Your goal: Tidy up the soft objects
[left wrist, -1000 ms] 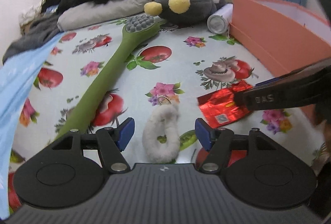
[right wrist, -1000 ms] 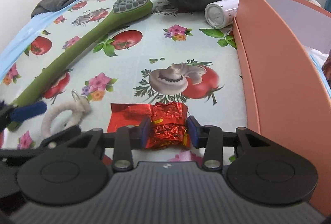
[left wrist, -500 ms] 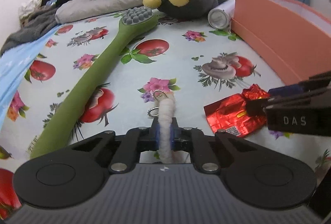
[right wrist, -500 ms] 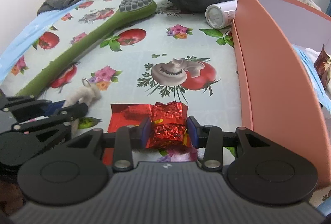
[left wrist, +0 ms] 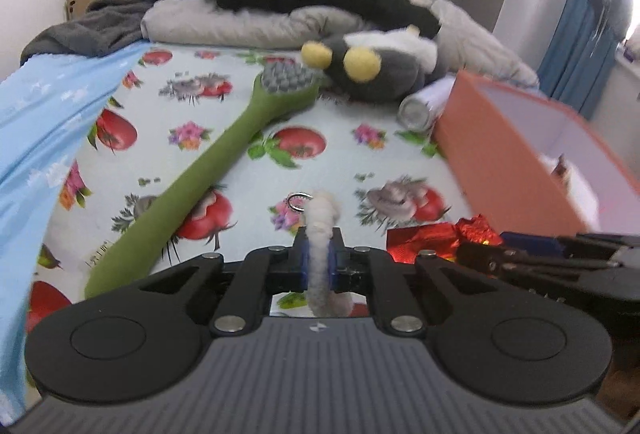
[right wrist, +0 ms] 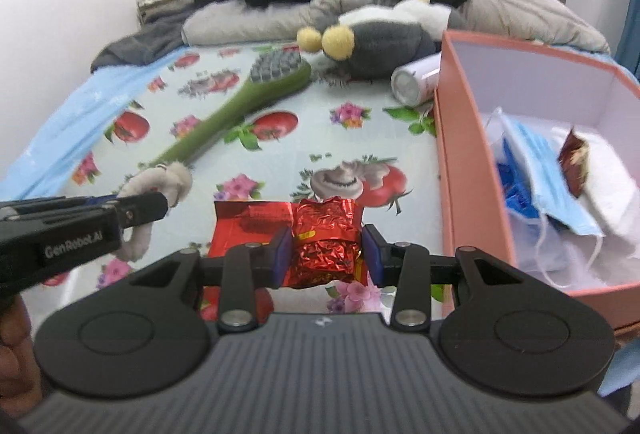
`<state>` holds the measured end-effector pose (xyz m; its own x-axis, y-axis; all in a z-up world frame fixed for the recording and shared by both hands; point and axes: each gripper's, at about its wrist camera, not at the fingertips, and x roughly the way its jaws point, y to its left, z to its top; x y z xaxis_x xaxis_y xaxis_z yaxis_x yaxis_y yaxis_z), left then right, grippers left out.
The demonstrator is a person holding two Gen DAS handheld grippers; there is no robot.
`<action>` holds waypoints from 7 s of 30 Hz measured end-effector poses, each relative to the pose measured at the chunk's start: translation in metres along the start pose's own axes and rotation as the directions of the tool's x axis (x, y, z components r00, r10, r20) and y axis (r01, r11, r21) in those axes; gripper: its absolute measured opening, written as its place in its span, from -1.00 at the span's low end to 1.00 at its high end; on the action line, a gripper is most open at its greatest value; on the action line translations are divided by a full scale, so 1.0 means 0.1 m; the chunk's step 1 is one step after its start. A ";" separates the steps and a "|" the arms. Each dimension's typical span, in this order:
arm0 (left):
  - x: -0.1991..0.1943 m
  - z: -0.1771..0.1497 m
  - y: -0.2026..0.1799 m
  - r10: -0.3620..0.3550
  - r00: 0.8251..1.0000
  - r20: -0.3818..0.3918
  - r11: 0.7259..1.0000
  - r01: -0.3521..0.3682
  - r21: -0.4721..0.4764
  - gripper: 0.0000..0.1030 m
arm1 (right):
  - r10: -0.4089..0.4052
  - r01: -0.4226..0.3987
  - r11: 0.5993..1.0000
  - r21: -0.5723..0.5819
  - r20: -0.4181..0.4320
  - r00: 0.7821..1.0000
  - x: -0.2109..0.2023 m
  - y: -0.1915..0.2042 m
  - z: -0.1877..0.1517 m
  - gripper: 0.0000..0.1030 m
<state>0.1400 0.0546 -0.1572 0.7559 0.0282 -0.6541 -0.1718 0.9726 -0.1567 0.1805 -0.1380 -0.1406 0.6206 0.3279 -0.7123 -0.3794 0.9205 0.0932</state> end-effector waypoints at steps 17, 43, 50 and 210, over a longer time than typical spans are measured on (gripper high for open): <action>-1.00 0.24 -0.21 -0.053 0.991 0.124 0.997 0.060 -0.055 -0.79 | -0.009 0.004 0.999 0.036 0.138 0.990 -0.97 -0.11 0.13 -0.20; -1.20 0.33 -1.12 -0.265 0.960 0.094 0.964 0.262 0.041 -0.79 | -0.159 0.137 0.982 0.129 0.177 0.971 -1.69 -0.74 0.02 -0.19; -1.12 0.38 -1.48 -0.332 0.941 0.064 0.941 0.325 0.095 -0.79 | -0.207 0.177 0.967 0.184 0.156 0.966 -1.79 -1.03 -0.04 -0.19; -1.86 0.34 -1.59 -0.254 0.967 -0.008 0.952 0.251 0.174 0.99 | -0.297 0.242 0.920 0.307 0.146 0.944 -2.40 -1.04 -0.30 1.00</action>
<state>0.0478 -0.0979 0.0147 0.7695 -0.2215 -0.5990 0.1364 0.9733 -0.1846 0.0502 -0.3188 -0.0003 0.7987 0.0668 -0.5980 0.0116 0.9919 0.1263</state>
